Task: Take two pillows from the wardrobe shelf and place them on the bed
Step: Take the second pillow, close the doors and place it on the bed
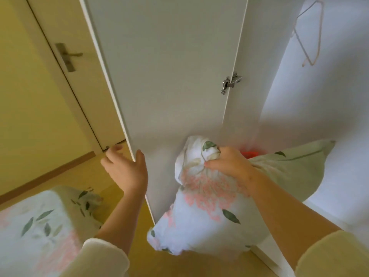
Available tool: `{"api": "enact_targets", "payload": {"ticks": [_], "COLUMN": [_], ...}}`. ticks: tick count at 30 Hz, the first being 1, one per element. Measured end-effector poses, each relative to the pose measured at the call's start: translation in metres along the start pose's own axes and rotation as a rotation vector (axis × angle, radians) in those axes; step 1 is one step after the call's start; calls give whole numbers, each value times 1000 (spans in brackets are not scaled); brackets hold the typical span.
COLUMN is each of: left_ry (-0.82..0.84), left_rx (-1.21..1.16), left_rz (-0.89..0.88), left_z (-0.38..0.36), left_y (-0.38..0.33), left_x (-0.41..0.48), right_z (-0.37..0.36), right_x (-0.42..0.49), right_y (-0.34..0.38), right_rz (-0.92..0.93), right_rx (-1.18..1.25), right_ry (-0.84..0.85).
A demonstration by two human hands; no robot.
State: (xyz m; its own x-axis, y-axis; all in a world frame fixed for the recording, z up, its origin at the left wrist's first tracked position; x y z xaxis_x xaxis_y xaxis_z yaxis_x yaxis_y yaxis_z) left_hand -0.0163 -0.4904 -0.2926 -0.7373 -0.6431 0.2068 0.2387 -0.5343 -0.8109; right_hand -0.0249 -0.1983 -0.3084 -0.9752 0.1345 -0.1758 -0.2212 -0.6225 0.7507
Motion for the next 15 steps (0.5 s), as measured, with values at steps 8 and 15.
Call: {"api": "enact_targets", "payload": {"ticks": [8,15], "left_ry": [510,538], "left_rx": [-148,-133], "left_rz": [-32,-29], "left_z": [-57,-45], "left_y": [6,3], "left_x": [26,3], "right_z": [-27,-25], "right_x": [-11,-24], "right_y": [13,-12], "right_rz": [104,39], "right_rx": [-94,-83], "right_ry": [81,77]}}
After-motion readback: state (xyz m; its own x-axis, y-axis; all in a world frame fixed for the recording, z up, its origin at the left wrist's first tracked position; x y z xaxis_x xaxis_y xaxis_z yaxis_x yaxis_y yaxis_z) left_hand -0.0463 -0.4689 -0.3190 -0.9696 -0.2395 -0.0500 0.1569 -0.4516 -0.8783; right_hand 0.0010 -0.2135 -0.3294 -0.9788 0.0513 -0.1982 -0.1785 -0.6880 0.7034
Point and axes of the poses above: each hand's wrist, its own x-axis towards the middle knuckle, its own z-axis out of the back of the hand, y = z × x, the point moved 10 cm from there along x, towards the middle knuckle, and after that the axes turned 11 degrees about x, right-handed, at the moved point
